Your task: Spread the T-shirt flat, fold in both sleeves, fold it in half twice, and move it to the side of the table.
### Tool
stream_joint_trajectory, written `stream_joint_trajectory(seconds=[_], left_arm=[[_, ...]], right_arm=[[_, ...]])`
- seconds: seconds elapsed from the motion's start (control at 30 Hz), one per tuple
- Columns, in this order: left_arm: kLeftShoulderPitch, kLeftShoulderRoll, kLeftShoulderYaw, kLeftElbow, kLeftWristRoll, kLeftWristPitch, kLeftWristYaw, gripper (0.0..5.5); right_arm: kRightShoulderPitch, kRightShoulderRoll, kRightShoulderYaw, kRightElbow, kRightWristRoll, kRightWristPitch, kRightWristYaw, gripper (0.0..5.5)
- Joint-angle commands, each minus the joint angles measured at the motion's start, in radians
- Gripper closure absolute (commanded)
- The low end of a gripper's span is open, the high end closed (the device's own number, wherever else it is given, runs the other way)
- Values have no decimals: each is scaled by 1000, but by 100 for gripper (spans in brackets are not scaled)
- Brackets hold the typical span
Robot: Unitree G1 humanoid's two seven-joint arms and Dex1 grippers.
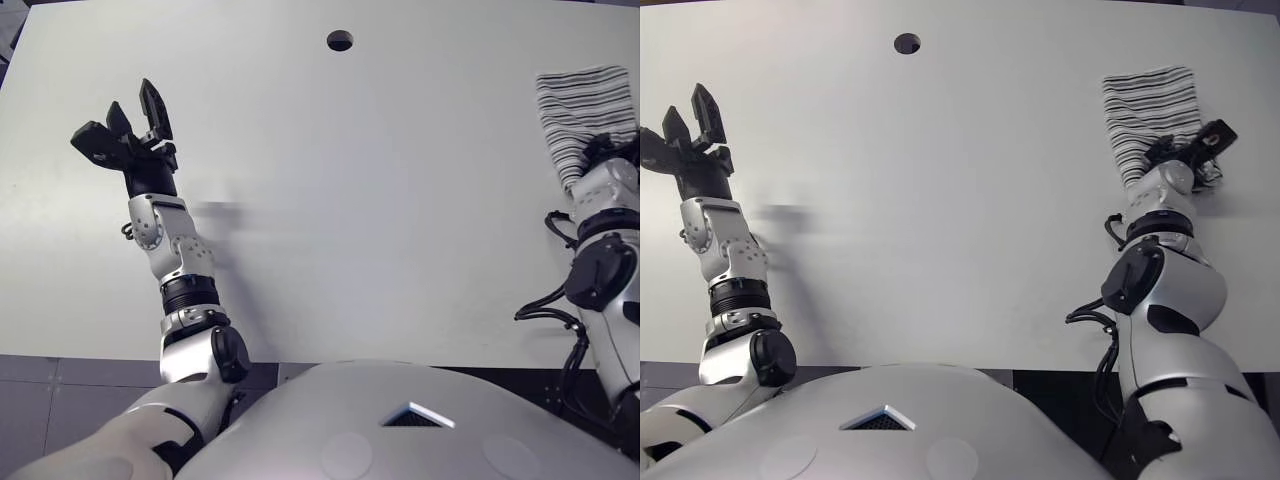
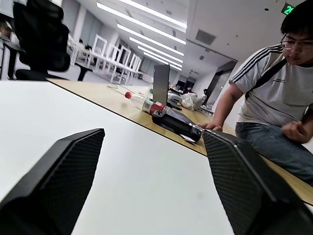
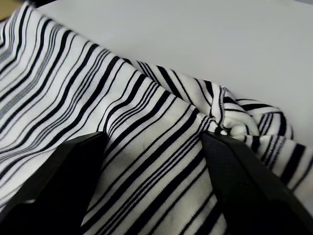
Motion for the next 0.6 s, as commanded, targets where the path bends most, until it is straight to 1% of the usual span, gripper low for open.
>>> stream_joint_trajectory(seconds=[0.03,0.07,0.17,0.27,0.33,0.37,0.43,0.5,0.53,0.57,0.6], left_arm=[[45,-45,-46,-45,135,-99,95,179],[51,-48,-54,-53,171,-123,120,179],[67,-55,-76,-92,239,-151,175,179],[101,-79,-119,-195,328,-178,234,179],[93,-108,-163,-226,406,-199,278,179],[77,-124,-186,-206,449,-215,308,179],[50,-139,-227,-138,542,-249,371,179],[29,-135,-268,-48,634,-299,429,179],[19,-128,-283,-5,661,-321,447,179],[9,-122,-293,33,669,-342,454,159],[1,-117,-300,64,674,-360,462,154]], right_arm=[[43,-3,-76,6,59,-68,-74,193],[38,3,-76,-5,54,-109,-69,193],[24,46,-14,-89,-3,-297,-8,193],[83,157,165,-353,-167,-551,31,193],[147,237,304,-513,-310,-609,20,193],[171,279,368,-545,-374,-625,15,193],[195,347,467,-530,-468,-638,8,193],[207,402,534,-479,-528,-641,-8,193],[208,423,555,-452,-544,-642,-12,193],[208,437,573,-429,-560,-648,-20,193],[207,447,586,-411,-569,-654,-25,193]])
